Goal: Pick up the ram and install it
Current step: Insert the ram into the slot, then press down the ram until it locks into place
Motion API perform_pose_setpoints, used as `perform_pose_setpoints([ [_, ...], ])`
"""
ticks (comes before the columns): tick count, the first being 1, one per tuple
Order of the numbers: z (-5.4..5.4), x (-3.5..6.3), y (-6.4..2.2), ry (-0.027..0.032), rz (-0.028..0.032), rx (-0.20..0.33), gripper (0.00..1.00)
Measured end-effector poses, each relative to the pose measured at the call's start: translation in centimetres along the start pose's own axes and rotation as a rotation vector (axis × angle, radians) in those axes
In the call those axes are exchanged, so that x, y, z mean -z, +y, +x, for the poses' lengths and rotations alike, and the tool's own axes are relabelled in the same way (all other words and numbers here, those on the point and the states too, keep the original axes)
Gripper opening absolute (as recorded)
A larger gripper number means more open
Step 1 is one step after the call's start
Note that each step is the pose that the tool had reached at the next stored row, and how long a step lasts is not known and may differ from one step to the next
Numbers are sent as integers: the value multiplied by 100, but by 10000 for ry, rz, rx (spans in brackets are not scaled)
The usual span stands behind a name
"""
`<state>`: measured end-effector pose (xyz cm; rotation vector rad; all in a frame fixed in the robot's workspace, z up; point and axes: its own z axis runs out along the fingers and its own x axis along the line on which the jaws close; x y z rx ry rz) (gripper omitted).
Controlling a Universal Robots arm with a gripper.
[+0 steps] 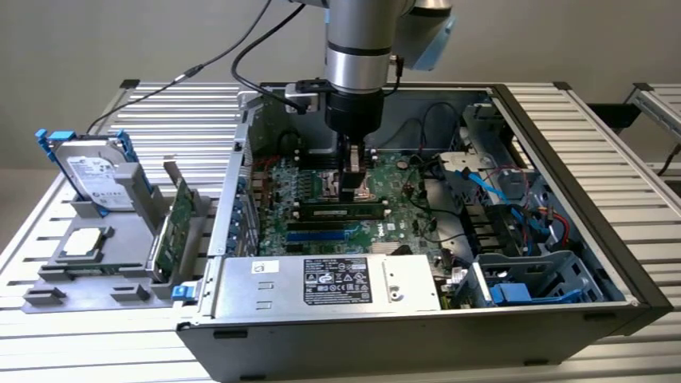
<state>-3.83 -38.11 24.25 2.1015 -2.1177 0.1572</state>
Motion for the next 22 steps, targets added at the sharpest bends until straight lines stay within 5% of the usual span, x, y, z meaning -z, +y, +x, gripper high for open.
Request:
perform_pose_setpoints([
  [2,0,0,0,0,-1,0,12],
  [4,0,0,0,1,0,0,11],
  [22,-9,-53,-2,1,0,1,11],
])
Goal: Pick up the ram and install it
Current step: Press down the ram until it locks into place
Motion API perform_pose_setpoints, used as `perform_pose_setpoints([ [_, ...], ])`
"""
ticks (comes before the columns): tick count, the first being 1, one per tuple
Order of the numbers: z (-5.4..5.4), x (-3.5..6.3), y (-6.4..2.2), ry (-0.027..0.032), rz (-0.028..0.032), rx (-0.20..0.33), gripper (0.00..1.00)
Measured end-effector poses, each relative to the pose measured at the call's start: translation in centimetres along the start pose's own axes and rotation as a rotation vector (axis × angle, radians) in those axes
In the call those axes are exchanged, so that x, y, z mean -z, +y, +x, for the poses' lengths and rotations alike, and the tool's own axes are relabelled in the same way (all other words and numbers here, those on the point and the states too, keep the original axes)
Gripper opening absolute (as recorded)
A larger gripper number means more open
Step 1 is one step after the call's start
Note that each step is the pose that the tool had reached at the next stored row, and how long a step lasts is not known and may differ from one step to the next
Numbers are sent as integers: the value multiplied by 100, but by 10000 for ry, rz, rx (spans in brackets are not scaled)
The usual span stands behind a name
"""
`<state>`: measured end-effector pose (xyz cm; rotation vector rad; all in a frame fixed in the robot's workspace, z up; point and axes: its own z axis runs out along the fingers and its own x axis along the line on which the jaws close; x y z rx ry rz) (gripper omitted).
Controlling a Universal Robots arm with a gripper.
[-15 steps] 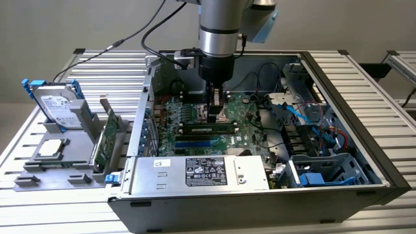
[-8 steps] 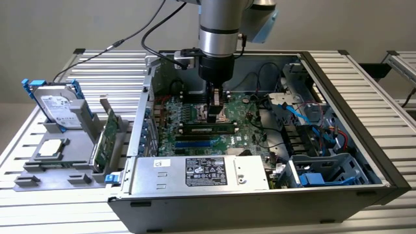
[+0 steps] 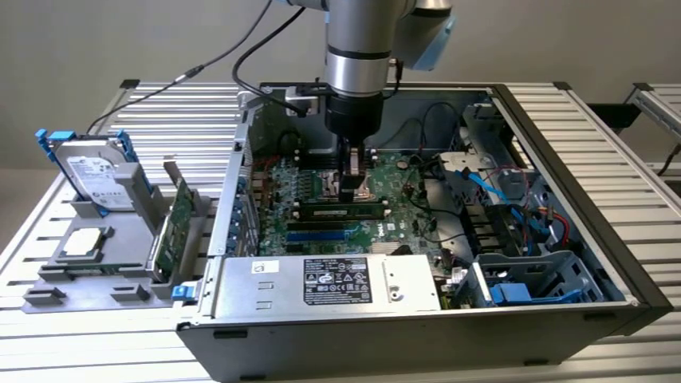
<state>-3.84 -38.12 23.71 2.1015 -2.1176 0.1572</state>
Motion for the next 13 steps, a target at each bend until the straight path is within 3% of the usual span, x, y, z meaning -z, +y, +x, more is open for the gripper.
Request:
perform_pose_setpoints([
  [4,-12,-62,-2,0,0,0,11],
  [13,-16,-85,-2,0,0,0,11],
])
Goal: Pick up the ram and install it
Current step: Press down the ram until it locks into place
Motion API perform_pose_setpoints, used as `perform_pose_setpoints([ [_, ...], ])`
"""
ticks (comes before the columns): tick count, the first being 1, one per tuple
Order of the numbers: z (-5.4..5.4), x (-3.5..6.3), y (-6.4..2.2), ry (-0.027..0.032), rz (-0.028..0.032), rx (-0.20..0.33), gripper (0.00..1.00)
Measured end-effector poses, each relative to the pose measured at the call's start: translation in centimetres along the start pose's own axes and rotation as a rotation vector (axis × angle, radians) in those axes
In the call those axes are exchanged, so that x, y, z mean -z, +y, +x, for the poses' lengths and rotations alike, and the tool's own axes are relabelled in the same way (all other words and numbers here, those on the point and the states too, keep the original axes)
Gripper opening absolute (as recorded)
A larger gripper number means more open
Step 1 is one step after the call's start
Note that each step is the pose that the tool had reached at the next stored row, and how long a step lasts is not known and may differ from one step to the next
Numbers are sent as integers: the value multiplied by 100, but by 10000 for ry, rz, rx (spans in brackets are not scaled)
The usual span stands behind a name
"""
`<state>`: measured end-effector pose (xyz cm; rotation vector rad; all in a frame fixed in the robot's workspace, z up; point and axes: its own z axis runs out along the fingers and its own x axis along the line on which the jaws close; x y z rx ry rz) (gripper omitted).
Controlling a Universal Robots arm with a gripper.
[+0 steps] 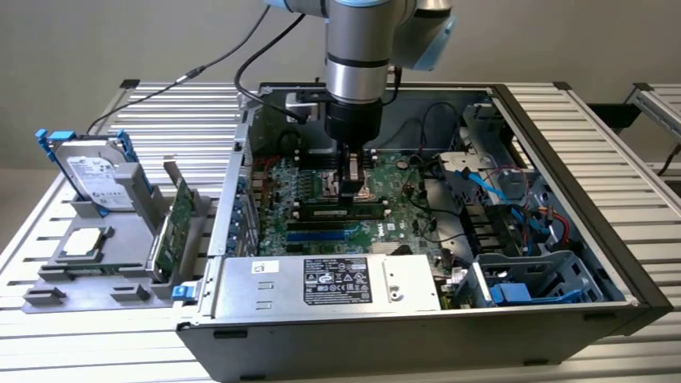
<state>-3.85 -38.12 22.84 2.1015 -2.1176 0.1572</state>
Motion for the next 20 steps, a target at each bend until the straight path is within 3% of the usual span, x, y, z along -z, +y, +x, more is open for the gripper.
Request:
perform_pose_setpoints([
  [12,-2,-11,-1,-1,0,0,11],
  [17,28,151,5,-15,-2,1,11],
  [20,38,153,5,-50,-2,3,11],
])
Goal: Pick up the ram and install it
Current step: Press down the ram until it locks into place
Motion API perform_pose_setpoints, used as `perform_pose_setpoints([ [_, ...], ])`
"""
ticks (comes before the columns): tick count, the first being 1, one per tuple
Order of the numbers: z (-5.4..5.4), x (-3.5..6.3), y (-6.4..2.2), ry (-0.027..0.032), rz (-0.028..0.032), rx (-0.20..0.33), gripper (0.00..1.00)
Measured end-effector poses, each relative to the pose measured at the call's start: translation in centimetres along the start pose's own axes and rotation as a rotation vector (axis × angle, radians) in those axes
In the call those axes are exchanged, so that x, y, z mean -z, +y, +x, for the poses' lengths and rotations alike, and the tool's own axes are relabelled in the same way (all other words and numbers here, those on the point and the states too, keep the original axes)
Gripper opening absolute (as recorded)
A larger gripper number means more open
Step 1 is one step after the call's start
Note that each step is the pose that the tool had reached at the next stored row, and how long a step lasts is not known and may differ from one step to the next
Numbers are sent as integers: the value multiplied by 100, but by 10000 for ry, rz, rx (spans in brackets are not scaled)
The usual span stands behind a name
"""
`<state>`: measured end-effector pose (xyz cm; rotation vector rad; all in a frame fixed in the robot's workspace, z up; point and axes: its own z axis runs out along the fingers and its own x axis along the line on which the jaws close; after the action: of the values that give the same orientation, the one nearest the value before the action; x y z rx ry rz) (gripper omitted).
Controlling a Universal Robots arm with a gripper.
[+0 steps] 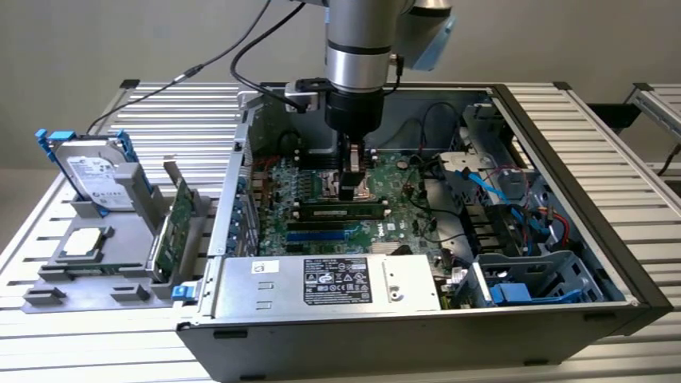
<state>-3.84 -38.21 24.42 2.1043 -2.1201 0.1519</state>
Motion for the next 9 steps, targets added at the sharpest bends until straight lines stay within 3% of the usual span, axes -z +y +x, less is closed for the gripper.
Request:
perform_pose_setpoints([
  [5,21,-22,0,-145,-1,4,11],
  [9,15,-69,-2,-176,-1,5,11],
])
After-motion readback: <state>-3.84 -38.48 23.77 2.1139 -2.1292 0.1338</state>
